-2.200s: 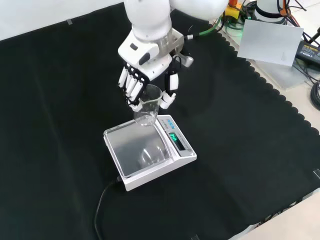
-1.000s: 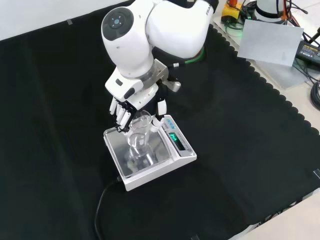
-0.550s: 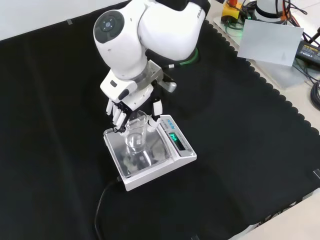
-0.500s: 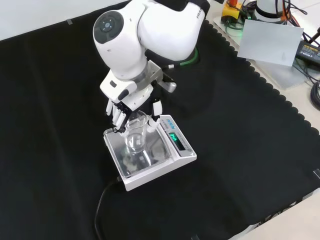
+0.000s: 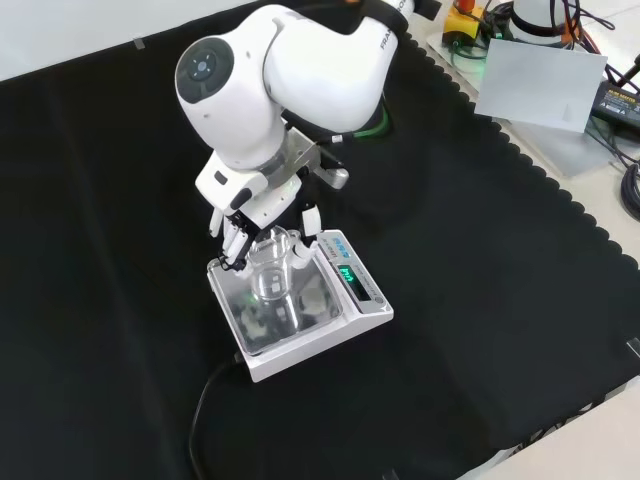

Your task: Put the beaker on the electronic balance.

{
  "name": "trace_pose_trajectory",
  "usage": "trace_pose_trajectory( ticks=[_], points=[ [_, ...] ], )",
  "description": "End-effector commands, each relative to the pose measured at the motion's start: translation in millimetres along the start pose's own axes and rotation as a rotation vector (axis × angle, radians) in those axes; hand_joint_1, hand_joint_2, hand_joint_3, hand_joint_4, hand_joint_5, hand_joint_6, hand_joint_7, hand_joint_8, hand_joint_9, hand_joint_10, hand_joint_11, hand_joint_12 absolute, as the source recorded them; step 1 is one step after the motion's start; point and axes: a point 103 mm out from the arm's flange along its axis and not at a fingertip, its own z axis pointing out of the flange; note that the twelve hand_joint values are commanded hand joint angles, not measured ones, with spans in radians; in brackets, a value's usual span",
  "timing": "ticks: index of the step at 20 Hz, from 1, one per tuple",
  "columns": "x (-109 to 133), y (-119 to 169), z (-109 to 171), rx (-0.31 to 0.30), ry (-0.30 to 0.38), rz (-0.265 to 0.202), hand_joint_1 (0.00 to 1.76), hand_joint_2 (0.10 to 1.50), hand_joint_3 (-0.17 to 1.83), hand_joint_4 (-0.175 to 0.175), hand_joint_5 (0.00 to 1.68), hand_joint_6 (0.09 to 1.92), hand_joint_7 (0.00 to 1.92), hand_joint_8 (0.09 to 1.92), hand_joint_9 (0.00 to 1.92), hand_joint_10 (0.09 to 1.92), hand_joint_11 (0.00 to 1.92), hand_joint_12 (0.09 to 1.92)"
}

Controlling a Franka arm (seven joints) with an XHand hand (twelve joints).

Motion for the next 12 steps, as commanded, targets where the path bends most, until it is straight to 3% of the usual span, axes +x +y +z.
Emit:
trace_pose_trajectory(
  ticks=[1,7,10,12],
  points=[
    [0.5,-1.5,-2.6,-0.004,-0.008,0.0,1.06,0.51,0.69,-0.064,0.39,0.75,0.6,0.81,0.9,0.71,0.6,1.32],
    [1.2,-5.8,-12.8,-0.045,-0.026,0.004,0.93,0.52,0.51,-0.047,0.23,0.29,0.24,0.83,0.53,0.9,0.28,1.44],
    [-0.5,-9.2,-17.4,-0.067,-0.035,0.012,0.89,0.53,0.44,-0.04,0.19,0.14,0.1,0.8,0.38,0.94,0.15,1.47],
    [-2.0,-11.5,-20.2,-0.077,-0.037,0.016,0.87,0.54,0.41,-0.028,0.14,0.09,0.03,0.69,0.26,0.95,0.05,1.47]
  ],
)
